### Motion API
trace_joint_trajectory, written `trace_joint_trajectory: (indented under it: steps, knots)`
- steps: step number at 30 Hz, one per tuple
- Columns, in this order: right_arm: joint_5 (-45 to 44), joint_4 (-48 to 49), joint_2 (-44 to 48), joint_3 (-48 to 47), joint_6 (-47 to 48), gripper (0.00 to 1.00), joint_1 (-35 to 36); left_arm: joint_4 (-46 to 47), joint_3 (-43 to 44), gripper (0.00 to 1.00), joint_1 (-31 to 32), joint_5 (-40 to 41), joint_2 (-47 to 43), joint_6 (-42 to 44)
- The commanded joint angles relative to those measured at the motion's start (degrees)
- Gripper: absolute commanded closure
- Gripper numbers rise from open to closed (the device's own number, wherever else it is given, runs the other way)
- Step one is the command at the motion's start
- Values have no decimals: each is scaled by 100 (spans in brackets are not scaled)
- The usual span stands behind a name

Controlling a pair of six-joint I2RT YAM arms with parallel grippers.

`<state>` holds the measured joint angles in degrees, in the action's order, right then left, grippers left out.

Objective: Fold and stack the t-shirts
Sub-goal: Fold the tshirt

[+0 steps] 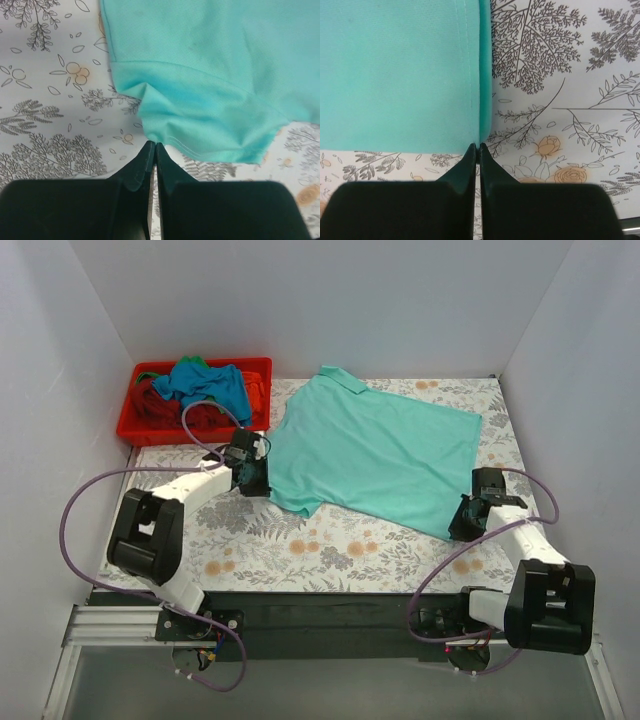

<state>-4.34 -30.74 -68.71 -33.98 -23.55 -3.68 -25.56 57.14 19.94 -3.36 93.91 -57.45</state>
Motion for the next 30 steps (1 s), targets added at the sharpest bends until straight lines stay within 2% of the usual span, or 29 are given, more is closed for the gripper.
trace_joint_trajectory:
  steps: [1, 9, 15, 20, 25, 30]
  knots:
    - [223, -528, 313, -267, 96, 99, -1, 25, -80, 100, -26, -367, -820, -292]
    - [266, -1460, 902, -575, 114, 99, 78, -300, -555, 100, -52, -578, -1980, -802]
    - [573, -1944, 1465, -636, 17, 99, 140, -924, -713, 100, -70, -333, -2938, -1118]
    - [820, -2243, 1869, -610, -114, 99, 192, -1328, -819, 100, -70, -648, -3764, -1576]
    - [733, -2278, 2037, -636, -36, 99, 201, -1163, -898, 100, -70, -929, -3995, -1804]
    - [487, -2086, 1703, -856, 70, 99, 201, -723, -591, 100, -70, -1369, -3327, -1892]
